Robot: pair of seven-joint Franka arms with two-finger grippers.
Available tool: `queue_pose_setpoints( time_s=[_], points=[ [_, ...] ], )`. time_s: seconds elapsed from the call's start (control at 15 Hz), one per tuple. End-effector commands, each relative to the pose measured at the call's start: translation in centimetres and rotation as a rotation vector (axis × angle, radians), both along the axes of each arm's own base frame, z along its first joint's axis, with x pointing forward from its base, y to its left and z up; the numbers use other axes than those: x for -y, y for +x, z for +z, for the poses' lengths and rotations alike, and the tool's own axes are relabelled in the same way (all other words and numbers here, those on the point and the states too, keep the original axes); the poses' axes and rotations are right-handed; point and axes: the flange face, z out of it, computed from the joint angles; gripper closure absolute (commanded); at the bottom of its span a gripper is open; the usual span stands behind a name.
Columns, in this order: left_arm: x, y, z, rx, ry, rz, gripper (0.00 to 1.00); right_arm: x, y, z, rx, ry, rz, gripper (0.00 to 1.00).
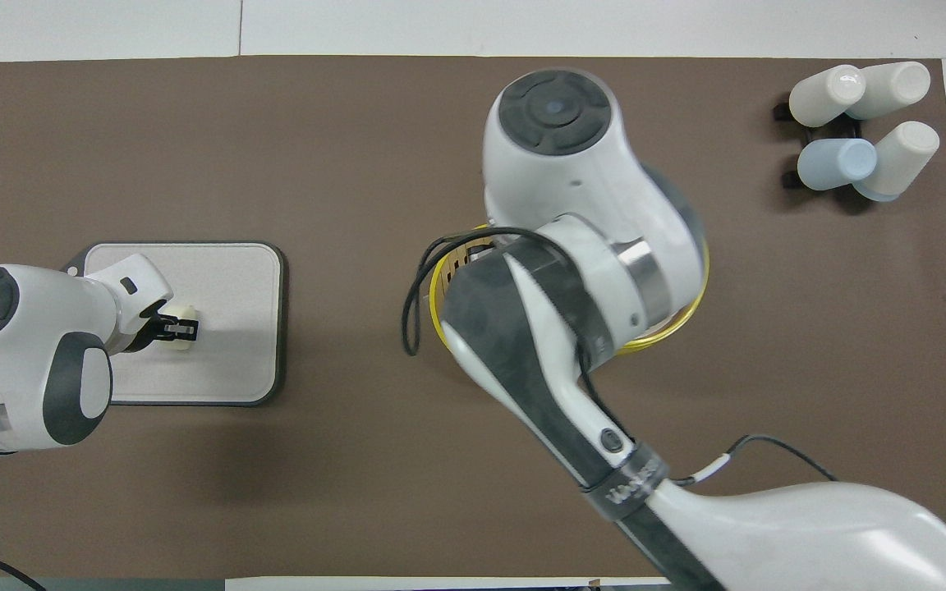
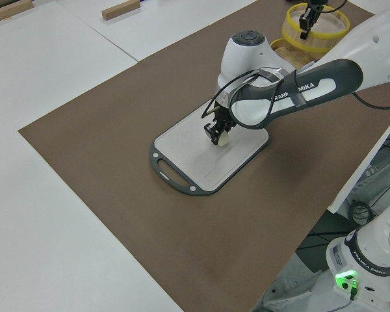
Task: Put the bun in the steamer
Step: 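Lift the lid with the right gripper while the left gripper lifts the bun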
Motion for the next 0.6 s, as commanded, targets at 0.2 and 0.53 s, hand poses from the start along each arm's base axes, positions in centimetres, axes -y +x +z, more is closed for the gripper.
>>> queue_pose_setpoints(
  time_s=[0.2,0.53],
  points=[
    [13.2,8.3,12.6,-0.075,-0.009,0.228,0.64,15.0,0.2,4.6,-0.152,-0.112,0.221,1.0],
    [32.6,7.0,17.7,0.024,-0.14,0.411,0.63,16.2,-0.4,4.0,-0.17,-0.169,0.297,1.0]
  ],
)
